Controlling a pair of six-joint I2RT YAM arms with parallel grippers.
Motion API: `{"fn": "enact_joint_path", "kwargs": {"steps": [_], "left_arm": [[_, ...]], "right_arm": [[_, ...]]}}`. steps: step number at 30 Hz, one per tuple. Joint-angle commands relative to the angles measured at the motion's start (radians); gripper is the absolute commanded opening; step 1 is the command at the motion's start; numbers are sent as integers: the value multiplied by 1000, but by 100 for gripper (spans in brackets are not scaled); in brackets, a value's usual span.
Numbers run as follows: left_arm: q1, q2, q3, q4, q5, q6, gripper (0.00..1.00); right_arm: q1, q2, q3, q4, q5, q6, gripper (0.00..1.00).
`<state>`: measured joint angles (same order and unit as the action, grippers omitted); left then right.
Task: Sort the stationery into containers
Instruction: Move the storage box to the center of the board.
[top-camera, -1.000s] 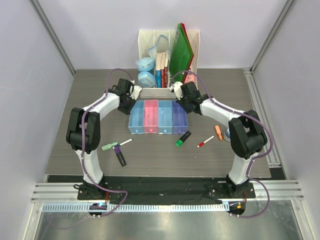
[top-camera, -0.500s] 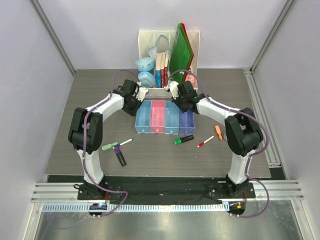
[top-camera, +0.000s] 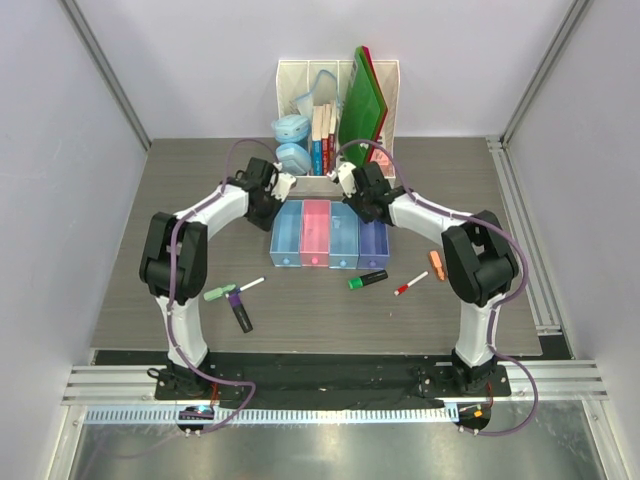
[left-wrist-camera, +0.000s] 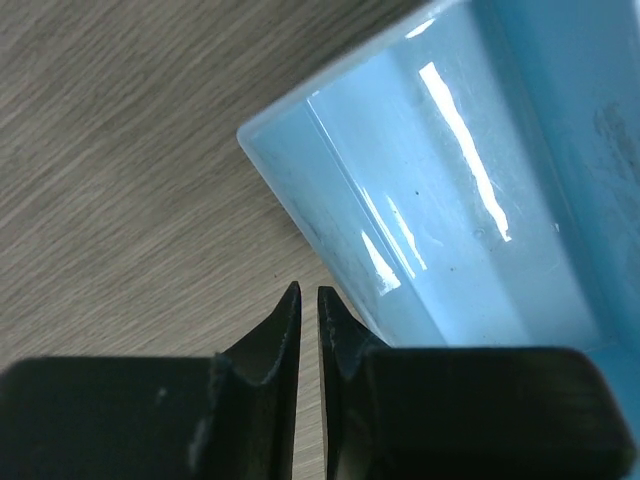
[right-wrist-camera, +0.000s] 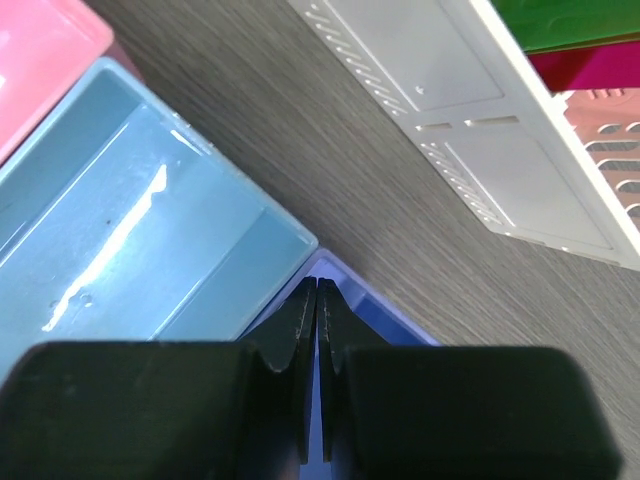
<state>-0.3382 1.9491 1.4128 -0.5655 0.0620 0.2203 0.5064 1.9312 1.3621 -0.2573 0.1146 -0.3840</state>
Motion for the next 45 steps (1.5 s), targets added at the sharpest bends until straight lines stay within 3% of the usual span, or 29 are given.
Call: {"fn": "enact_joint_path", "kwargs": {"steps": [1, 23, 40, 45], "left_arm": [[-15, 46, 81, 9, 41, 7, 11], [-81, 145, 241, -11, 21, 5, 8], [-142, 224, 357, 61, -178, -35, 8], [-143, 159, 318, 62, -241, -44, 2]], "right_arm": [[12, 12, 35, 90, 16, -13, 9], [6, 72, 94, 185, 83, -39, 8], [6, 65, 57, 194, 63, -36, 8], [6, 17, 28, 184, 63, -42, 8]]}}
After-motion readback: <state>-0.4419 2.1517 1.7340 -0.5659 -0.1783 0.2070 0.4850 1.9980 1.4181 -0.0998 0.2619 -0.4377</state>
